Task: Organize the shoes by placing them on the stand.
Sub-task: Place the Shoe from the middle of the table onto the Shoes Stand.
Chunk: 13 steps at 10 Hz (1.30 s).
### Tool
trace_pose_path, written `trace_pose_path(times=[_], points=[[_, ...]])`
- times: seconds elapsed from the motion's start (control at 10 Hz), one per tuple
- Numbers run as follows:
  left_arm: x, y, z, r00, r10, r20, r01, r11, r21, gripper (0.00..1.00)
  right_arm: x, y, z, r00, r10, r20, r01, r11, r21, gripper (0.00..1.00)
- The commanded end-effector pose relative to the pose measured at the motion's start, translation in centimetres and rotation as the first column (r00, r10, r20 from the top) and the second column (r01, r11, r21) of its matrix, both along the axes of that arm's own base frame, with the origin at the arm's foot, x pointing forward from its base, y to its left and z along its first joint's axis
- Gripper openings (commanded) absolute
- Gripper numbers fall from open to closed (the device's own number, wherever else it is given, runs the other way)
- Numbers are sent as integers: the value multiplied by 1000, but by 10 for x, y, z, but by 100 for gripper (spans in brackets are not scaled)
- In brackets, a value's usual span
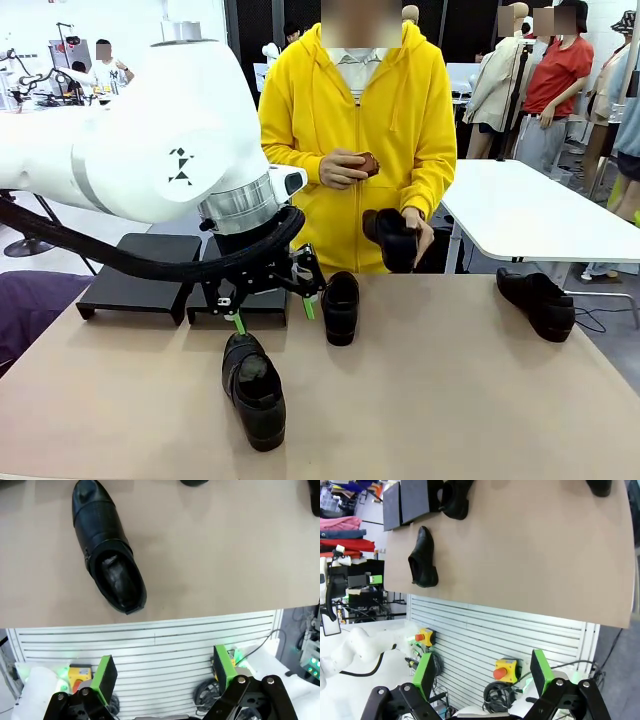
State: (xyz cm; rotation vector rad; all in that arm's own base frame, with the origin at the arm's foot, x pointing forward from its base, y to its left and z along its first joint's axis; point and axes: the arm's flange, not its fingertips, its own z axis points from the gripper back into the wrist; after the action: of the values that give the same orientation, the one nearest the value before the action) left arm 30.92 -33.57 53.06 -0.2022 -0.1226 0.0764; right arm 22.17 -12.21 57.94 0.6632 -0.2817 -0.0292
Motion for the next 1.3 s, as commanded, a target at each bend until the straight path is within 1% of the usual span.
trace_pose_path(times=[0.0,0.1,0.2,0.3,0.4,0.5,0.6,0.8,1.0,1.1,1.2], points=[[15,1,-9,999,-31,8,31,999,17,100,-1,-1,3,1000,1,-6,-1,1000,-7,100],[20,-5,-25,1000,0,-4,0,999,40,100,-1,-1,3,1000,1,-6,-1,1000,-7,100],[26,-9,-43,997,78,11,-78,996,34,100,-1,-1,3,1000,1,-6,-1,1000,-7,100],[32,-13,-57,993,114,19,-114,993,3,100,-1,-1,3,1000,1,-6,-1,1000,-7,100],[38,-16,-74,987,160,35,-159,987,-8,100,-1,-1,3,1000,1,-6,-1,1000,-7,100],[47,-18,-92,974,217,71,-217,976,-10,100,-1,-1,3,1000,1,-6,-1,1000,-7,100],[53,-18,-107,966,244,92,-245,970,0,100,-1,-1,3,1000,1,-6,-1,1000,-7,100],[56,-15,-134,969,246,33,-247,969,32,100,-1,-1,3,1000,1,-6,-1,1000,-7,100],[61,-17,-161,958,284,51,-286,958,39,100,-1,-1,3,1000,1,-6,-1,1000,-7,100],[64,-18,-175,960,281,22,-281,959,41,100,-1,-1,3,1000,1,-6,-1,1000,-7,100],[67,-19,-186,951,310,22,-310,947,82,100,-1,-1,3,1000,1,-6,-1,1000,-7,100]])
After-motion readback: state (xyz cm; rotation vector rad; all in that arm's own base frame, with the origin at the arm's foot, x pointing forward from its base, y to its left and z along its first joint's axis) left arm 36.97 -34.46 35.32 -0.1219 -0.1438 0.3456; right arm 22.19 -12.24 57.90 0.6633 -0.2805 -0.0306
